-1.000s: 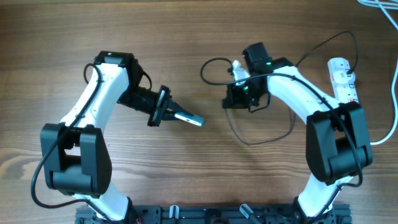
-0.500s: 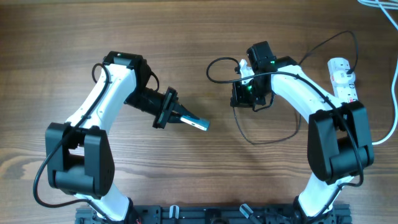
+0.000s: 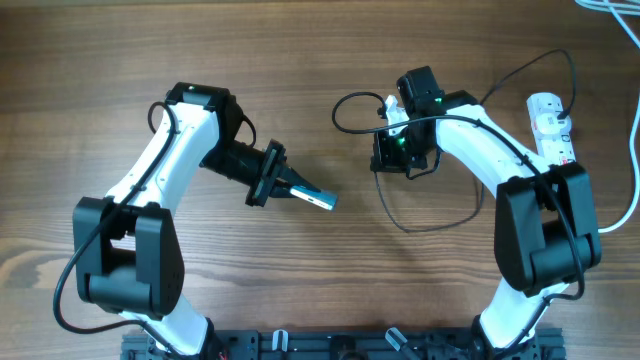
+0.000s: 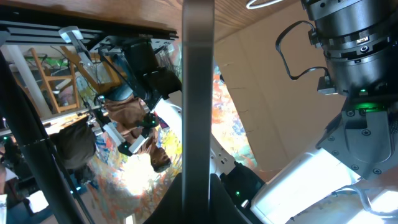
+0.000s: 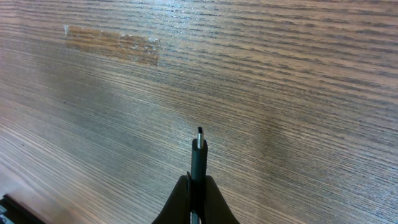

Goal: Plug charger to phone and switch on socket
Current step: 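Lift the cable plug with the right gripper toward the phone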

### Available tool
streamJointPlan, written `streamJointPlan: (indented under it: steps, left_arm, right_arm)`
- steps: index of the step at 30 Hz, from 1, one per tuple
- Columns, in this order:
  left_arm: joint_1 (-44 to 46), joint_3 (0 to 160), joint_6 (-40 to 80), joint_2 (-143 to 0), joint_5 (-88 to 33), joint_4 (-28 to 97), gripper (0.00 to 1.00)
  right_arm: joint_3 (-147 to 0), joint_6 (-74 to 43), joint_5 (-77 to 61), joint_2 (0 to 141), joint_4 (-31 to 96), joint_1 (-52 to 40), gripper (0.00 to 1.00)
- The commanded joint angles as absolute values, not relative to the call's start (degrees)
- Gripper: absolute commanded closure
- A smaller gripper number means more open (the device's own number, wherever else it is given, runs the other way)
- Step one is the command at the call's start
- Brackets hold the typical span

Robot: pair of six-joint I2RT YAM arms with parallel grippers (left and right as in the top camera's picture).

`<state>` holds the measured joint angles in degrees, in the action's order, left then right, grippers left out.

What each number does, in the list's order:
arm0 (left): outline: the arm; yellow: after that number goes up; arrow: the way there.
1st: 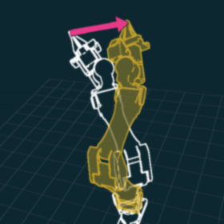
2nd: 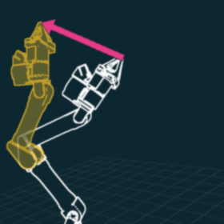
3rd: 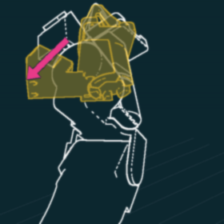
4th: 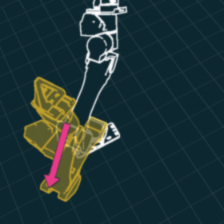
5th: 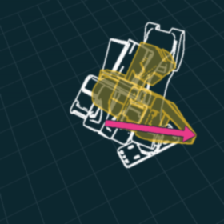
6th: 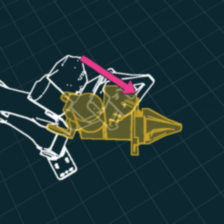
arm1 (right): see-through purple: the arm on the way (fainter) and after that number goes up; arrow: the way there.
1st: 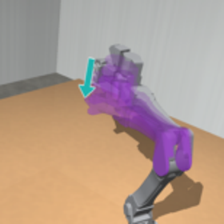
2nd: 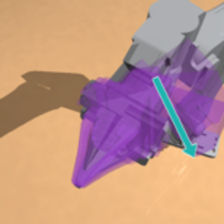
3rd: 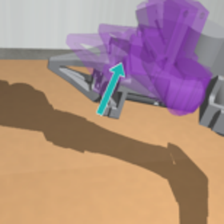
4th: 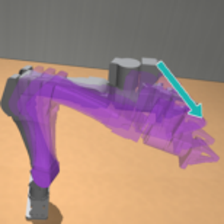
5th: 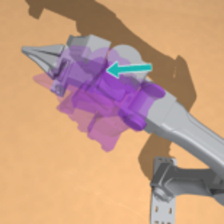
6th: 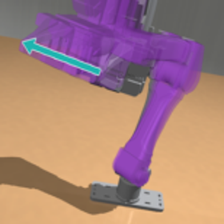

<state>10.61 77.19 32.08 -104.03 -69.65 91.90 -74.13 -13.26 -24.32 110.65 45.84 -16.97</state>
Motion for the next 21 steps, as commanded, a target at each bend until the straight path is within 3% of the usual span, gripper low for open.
streamJointPlan:
  steps: [1, 21]
  left_arm:
    - [11.0, 77.5, 32.4, -103.2, -70.6, 92.0, 0.96]
    - [12.9, 77.5, 34.0, -103.2, -71.1, 92.2, 0.96]
  right_arm:
    - [-75.1, -13.7, -23.6, 109.3, 45.7, -17.2, 0.96]
    - [-75.1, -13.6, -23.6, 109.3, 46.0, -17.2, 0.96]
